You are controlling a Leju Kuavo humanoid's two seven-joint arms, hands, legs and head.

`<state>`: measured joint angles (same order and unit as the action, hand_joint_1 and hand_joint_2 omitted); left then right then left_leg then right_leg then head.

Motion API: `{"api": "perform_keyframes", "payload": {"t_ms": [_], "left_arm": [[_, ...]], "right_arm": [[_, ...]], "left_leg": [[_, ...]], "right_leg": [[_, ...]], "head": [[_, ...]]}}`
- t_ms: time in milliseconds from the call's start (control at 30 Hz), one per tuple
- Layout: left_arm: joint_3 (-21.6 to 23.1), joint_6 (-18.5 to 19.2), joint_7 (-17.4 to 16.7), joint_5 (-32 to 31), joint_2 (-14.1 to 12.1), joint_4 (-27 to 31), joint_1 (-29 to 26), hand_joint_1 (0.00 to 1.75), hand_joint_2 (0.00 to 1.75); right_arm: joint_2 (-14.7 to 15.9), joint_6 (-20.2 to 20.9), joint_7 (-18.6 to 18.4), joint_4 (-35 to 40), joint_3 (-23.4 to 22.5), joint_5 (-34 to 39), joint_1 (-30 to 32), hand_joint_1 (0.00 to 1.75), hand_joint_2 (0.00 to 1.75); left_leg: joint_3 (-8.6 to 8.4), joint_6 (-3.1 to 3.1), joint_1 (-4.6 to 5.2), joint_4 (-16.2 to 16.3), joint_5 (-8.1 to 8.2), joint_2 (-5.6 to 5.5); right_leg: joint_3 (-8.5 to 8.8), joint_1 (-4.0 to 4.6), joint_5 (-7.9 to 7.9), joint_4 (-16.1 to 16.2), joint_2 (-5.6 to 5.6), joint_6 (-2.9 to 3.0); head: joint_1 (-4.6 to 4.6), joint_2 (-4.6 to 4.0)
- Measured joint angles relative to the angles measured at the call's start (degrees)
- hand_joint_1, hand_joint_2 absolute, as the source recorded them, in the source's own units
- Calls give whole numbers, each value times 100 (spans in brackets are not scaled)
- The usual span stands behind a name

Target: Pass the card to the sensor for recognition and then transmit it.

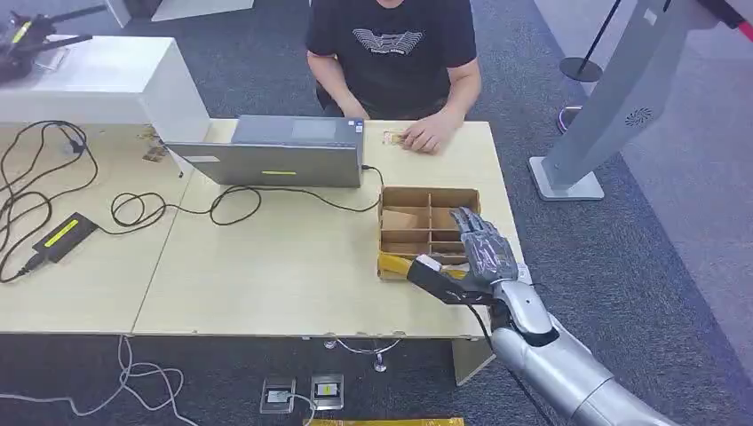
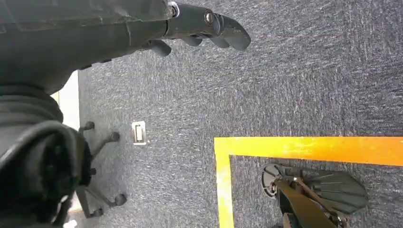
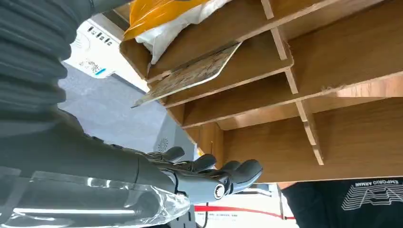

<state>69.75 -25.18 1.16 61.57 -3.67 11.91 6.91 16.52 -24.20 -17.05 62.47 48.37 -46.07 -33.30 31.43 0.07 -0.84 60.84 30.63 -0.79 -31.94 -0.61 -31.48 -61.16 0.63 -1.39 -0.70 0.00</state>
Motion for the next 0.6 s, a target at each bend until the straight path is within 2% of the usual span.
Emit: {"api": "perform_keyframes", "payload": {"t_ms": [67,100,133,600], "left_arm": [[0,0,0,-2,0,0,0,0,0],[0,0,0,-2,0,0,0,0,0],[0,0,0,-2,0,0,0,0,0],[0,0,0,-46,0,0,0,0,0]], "right_arm": [[0,-9,-31,-24,2,13,-9,0,175],[0,-11,-46,-35,2,24,-14,58,175],[0,-11,-68,-48,2,33,-16,171,175],[0,0,-125,-103,0,72,-31,175,175]], "left_leg": [[0,0,0,0,0,0],[0,0,0,0,0,0],[0,0,0,0,0,0],[-1,0,0,0,0,0]], "right_leg": [[0,0,0,0,0,0],[0,0,0,0,0,0],[0,0,0,0,0,0],[-1,0,0,0,-1,0]], "head": [[0,0],[0,0],[0,0],[-2,0]]}}
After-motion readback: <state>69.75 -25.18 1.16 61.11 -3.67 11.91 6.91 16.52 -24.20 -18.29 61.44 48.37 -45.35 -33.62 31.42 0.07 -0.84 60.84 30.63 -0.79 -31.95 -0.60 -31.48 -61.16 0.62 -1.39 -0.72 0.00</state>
